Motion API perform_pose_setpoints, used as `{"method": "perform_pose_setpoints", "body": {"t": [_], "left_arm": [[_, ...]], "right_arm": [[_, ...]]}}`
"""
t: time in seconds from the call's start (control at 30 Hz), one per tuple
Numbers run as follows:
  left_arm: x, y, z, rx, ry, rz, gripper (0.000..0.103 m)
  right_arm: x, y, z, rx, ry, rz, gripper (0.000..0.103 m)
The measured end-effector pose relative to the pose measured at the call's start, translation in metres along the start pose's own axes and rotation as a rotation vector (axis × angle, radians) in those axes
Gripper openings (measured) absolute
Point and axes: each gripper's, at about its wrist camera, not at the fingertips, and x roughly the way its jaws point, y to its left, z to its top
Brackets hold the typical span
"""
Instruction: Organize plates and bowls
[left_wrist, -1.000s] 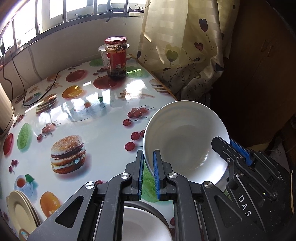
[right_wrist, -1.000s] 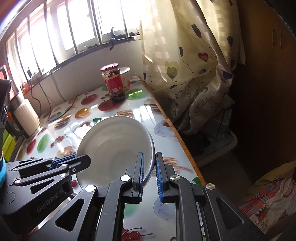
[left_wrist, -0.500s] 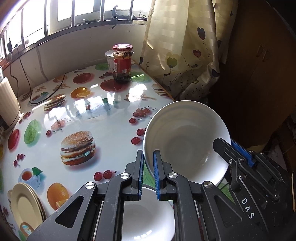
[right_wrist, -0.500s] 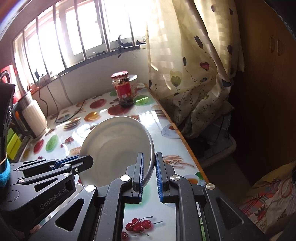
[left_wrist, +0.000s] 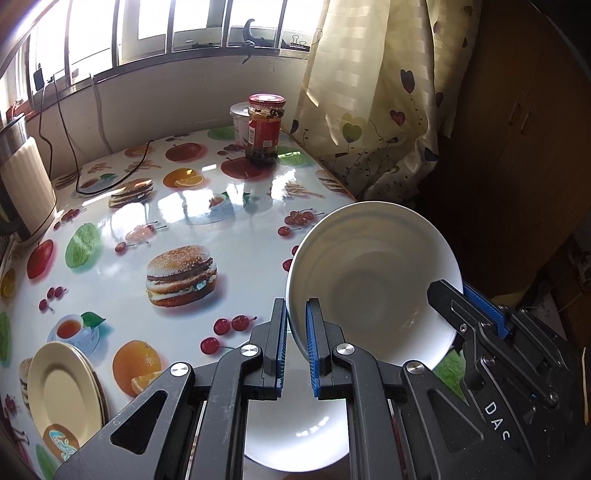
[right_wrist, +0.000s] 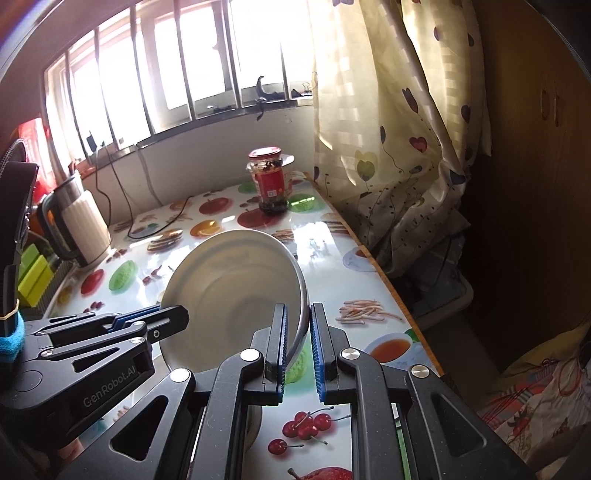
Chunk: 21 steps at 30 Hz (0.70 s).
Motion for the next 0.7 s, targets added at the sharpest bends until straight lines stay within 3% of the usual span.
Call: {"method": "perform_pose_setpoints", "body": {"t": [0.7], "left_arm": [[-0.018,0.033,-0.036,-0.043,0.024,0.009,0.011]], "right_arm": [[-0.008,0.036,-0.03,-0.027,0.042,0.034,0.013]]}}
